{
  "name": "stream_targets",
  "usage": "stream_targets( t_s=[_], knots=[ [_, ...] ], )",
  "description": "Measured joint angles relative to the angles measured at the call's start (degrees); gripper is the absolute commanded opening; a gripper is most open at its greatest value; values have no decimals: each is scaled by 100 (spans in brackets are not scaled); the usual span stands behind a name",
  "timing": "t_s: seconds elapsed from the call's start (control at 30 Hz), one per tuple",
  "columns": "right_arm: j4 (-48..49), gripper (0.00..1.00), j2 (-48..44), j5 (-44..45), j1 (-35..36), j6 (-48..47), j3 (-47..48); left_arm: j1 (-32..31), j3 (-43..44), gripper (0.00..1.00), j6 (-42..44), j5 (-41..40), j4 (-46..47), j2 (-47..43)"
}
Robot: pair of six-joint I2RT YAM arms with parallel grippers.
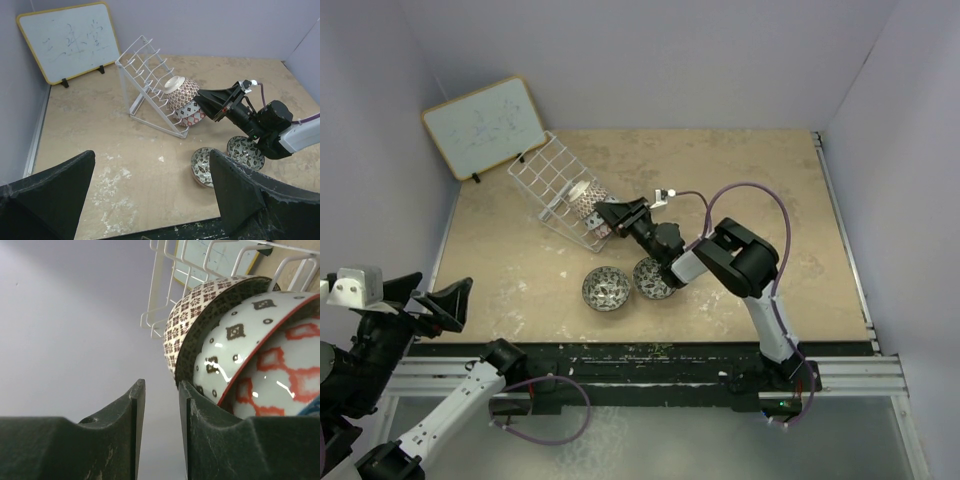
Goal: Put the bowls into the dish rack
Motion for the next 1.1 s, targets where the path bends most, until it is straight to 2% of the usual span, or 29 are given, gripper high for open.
stream_targets(
  t_s=[0.4,0.73,0.8,0.9,1.0,1.1],
  knots=[
    [68,41,-361,11,2,107,-726,0,0,99,-39,-48,109,0],
    [118,42,-1370,-87,13,94,-1751,0,2,99,-50,-122,114,0],
    [111,50,-1604,-181,33,33,-1993,0,2,99,-50,-120,109,0],
    [74,52,-2074,-254,136,-162,-2319,0,2,99,-55,-120,109,0],
    [-280,52,-2771,-350,280,-466,-2605,0,0,99,-55,-127,109,0],
    [-1231,54,-3534,-321,446,-901,-2717,0,0,99,-55,-144,109,0]
  ],
)
